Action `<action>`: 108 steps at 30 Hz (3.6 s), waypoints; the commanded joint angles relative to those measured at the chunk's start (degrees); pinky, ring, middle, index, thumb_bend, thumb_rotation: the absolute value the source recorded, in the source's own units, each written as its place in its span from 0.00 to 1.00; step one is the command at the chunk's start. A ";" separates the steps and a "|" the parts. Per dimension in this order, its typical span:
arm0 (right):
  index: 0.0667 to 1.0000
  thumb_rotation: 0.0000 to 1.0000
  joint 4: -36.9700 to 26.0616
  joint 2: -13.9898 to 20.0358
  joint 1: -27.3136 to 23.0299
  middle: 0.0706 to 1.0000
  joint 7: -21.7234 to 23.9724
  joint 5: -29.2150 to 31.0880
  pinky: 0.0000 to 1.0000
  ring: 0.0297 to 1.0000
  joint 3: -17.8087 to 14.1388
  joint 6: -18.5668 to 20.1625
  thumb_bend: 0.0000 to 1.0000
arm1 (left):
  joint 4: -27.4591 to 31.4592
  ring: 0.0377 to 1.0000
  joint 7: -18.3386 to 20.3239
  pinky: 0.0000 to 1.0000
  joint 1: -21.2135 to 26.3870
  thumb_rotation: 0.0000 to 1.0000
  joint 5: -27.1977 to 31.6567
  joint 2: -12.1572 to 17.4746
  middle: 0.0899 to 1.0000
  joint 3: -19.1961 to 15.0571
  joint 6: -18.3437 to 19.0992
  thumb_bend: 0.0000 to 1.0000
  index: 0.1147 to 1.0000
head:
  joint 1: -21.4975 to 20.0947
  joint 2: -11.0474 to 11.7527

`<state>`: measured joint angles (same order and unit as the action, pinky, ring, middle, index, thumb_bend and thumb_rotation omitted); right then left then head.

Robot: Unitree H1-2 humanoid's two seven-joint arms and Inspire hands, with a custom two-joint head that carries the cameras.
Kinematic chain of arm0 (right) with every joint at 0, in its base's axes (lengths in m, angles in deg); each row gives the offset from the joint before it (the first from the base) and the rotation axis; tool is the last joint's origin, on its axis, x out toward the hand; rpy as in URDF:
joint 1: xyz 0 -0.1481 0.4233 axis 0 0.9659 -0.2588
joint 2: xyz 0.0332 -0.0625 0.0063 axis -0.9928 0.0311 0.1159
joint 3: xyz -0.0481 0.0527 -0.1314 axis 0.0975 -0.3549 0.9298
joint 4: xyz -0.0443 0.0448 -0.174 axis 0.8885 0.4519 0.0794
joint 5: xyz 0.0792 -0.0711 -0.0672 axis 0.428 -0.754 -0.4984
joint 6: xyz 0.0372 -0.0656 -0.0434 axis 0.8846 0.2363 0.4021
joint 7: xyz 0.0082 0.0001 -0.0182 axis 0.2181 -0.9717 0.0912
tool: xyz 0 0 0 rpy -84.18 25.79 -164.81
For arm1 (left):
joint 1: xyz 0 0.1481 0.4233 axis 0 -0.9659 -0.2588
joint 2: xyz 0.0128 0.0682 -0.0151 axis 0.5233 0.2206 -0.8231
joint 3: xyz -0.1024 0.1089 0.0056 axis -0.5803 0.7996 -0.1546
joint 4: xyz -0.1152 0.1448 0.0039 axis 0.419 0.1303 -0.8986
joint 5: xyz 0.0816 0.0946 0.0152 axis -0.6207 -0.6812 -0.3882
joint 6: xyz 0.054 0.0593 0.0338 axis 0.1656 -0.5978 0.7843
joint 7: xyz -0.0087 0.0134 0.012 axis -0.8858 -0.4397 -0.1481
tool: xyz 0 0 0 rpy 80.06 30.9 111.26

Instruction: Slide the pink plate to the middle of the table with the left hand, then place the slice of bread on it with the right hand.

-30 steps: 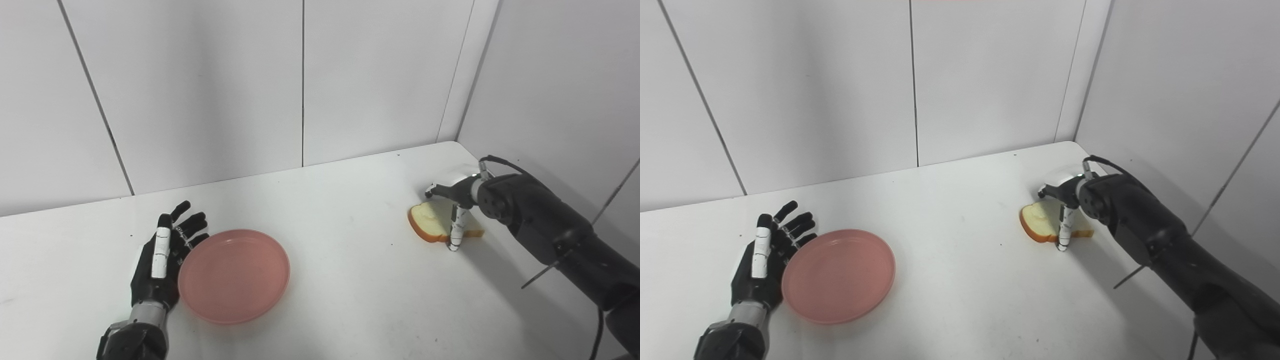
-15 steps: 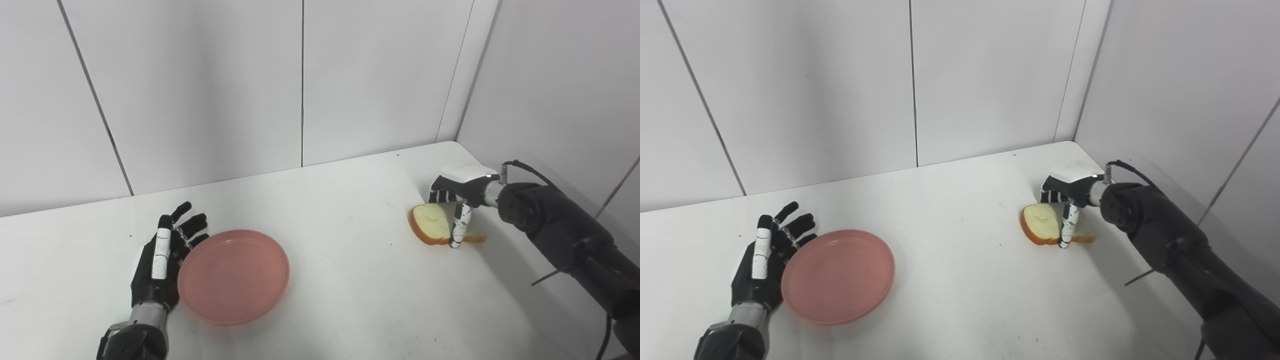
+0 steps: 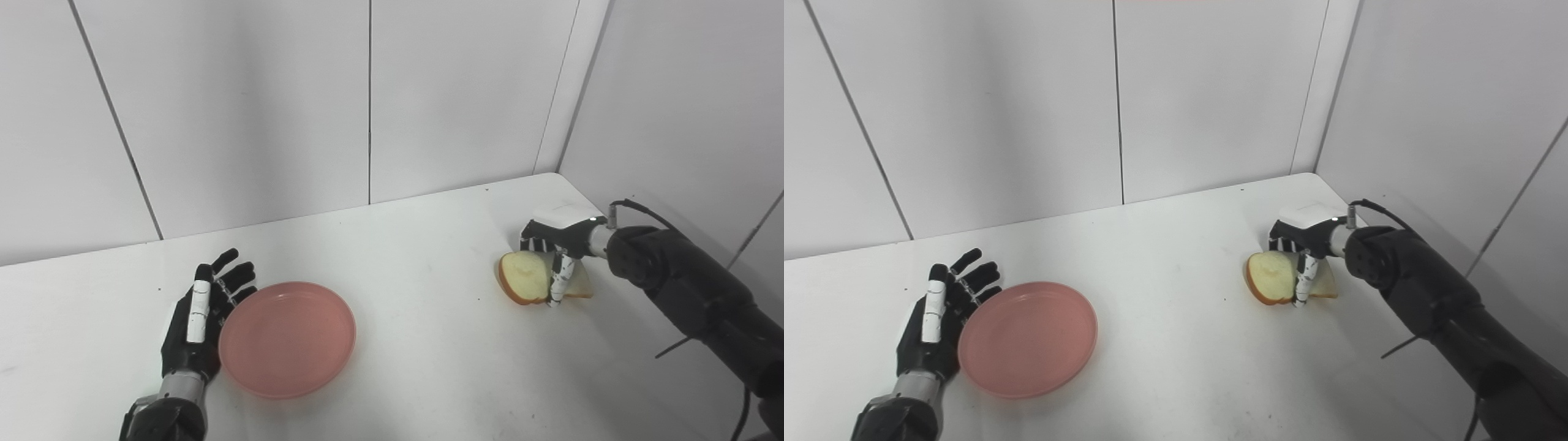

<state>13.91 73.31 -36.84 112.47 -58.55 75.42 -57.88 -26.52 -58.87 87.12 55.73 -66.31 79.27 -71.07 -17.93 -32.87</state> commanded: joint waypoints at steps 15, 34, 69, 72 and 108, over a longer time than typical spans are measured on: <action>0.50 0.00 -19.59 0.28 -8.85 0.40 10.78 5.68 0.38 0.42 -3.63 0.73 0.53 | -3.49 0.79 -0.35 0.77 -2.99 0.84 -0.64 -1.26 0.71 0.91 4.55 0.84 0.76 | 3.49 0.10; 0.47 0.00 -28.52 -13.35 -12.29 0.44 11.38 5.30 0.44 0.49 -4.57 4.49 0.53 | -6.15 0.79 -3.21 0.76 -2.36 0.85 -3.16 -4.25 0.74 1.55 1.68 0.82 0.77 | 15.71 1.42; 0.49 0.00 -17.68 -25.98 -16.49 0.41 9.57 -0.43 0.39 0.44 7.95 -3.51 0.53 | -6.37 0.78 -5.25 0.74 -2.03 0.83 -3.94 -6.64 0.73 1.06 1.42 0.83 0.75 | 22.38 -0.78; 0.49 0.01 -17.88 -25.50 -16.23 0.42 10.16 -0.09 0.39 0.45 7.89 -3.85 0.53 | -6.35 0.78 -5.37 0.74 -2.11 0.84 -3.98 -6.59 0.73 1.07 1.53 0.83 0.76 | 22.21 -0.83; 0.84 0.55 -20.19 -23.28 -15.53 0.88 18.50 0.52 0.95 0.90 7.75 -1.08 1.00 | -6.86 0.79 -3.86 0.77 -2.34 0.85 -3.60 -6.45 0.75 0.98 1.30 0.82 0.75 | 21.62 -1.40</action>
<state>-4.24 49.05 -50.08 132.42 -58.54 84.28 -57.45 -30.18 -62.06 88.36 52.05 -73.06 80.31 -74.48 3.60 -34.28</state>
